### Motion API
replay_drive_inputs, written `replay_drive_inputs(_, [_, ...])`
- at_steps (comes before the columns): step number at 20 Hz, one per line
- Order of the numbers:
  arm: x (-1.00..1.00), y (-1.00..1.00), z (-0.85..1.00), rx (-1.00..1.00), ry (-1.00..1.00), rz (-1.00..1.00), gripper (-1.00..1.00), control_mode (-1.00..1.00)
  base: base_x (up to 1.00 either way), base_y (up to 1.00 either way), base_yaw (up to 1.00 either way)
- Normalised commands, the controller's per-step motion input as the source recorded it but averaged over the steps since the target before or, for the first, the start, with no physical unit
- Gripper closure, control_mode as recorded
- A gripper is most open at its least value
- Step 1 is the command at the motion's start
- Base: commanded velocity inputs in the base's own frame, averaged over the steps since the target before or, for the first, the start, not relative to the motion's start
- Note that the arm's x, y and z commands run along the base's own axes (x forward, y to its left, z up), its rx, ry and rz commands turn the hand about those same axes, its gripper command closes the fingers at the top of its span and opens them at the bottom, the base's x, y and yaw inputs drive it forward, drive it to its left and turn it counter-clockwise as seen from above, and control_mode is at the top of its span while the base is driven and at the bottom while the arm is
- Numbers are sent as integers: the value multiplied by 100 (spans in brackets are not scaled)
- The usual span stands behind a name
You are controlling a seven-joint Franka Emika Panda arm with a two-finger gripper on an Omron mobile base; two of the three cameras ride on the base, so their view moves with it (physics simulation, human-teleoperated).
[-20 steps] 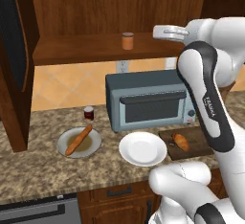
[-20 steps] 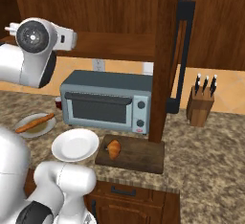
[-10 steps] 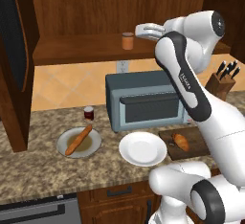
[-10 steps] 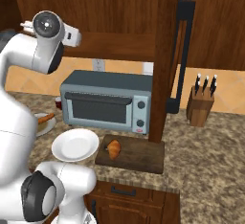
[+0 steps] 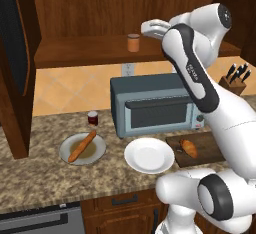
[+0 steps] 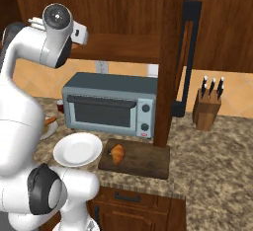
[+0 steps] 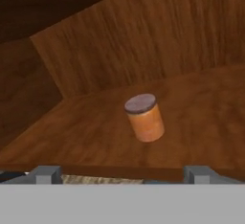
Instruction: From the different types of pastries on the counter, select a croissant and place it on the cutting board. Then retrieve a jar of jam from the cabinet and place it alongside the croissant on the cutting board.
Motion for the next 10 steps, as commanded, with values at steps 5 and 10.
replay_drive_inputs(5, [37,1,-28,1,0,0,-100,-100,0,0,0])
replay_drive_inputs(10, [44,9,-22,3,0,0,-100,-100,0,0,0])
